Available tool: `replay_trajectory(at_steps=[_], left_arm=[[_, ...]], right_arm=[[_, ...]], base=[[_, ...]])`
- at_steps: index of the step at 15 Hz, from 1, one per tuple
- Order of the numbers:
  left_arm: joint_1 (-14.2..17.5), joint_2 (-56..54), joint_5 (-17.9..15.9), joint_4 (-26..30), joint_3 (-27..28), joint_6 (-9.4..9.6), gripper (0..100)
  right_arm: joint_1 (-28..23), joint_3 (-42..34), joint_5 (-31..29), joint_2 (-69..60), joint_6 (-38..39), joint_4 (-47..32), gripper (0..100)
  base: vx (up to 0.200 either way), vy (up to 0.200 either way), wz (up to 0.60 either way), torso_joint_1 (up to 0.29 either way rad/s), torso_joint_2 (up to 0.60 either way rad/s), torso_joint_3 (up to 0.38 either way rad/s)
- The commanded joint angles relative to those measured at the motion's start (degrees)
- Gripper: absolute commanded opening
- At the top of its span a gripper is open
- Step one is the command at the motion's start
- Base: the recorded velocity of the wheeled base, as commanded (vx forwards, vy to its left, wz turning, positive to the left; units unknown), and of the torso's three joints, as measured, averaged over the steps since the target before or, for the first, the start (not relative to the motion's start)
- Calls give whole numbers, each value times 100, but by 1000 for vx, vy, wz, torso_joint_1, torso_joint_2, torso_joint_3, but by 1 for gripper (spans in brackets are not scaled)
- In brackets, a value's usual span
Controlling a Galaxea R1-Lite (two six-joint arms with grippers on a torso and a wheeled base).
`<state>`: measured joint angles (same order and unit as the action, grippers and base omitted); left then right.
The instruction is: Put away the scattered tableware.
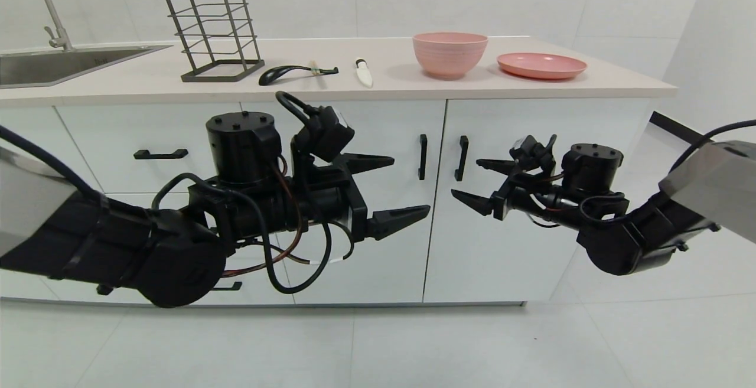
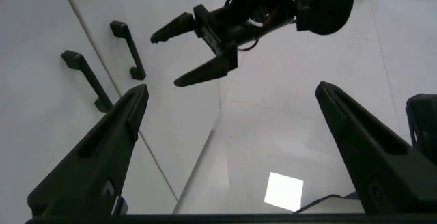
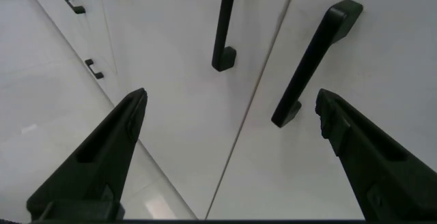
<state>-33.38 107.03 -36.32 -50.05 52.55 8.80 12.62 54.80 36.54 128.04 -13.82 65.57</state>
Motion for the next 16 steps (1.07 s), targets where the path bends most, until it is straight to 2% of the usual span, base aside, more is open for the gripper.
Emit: replay_trajectory(at_steps=[1,5,9,10,12,16], left_arm=[[-2,204,-7,-4,80,-1,100],[-46,406,54,13,238,8,100],[-11,705,72,84,844,-1,100],[-11,731,72,101,915,-10,100],[-11,845,72,338,1187,-168,100],[-2,1188,72,655,1837,-283,100]], right_arm=[[-14,304,12,380,-6,17,100],[-5,1033,55,696,3,17,100],[4,1534,99,1021,3,26,100],[4,1552,152,1030,3,26,100],[21,1534,530,1039,11,26,100],[13,1349,1119,1021,3,52,100]], base=[[0,0,0,0,0,0],[0,0,0,0,0,0],[0,0,0,0,0,0],[0,0,0,0,0,0],[0,0,0,0,0,0],[0,0,0,0,0,0]])
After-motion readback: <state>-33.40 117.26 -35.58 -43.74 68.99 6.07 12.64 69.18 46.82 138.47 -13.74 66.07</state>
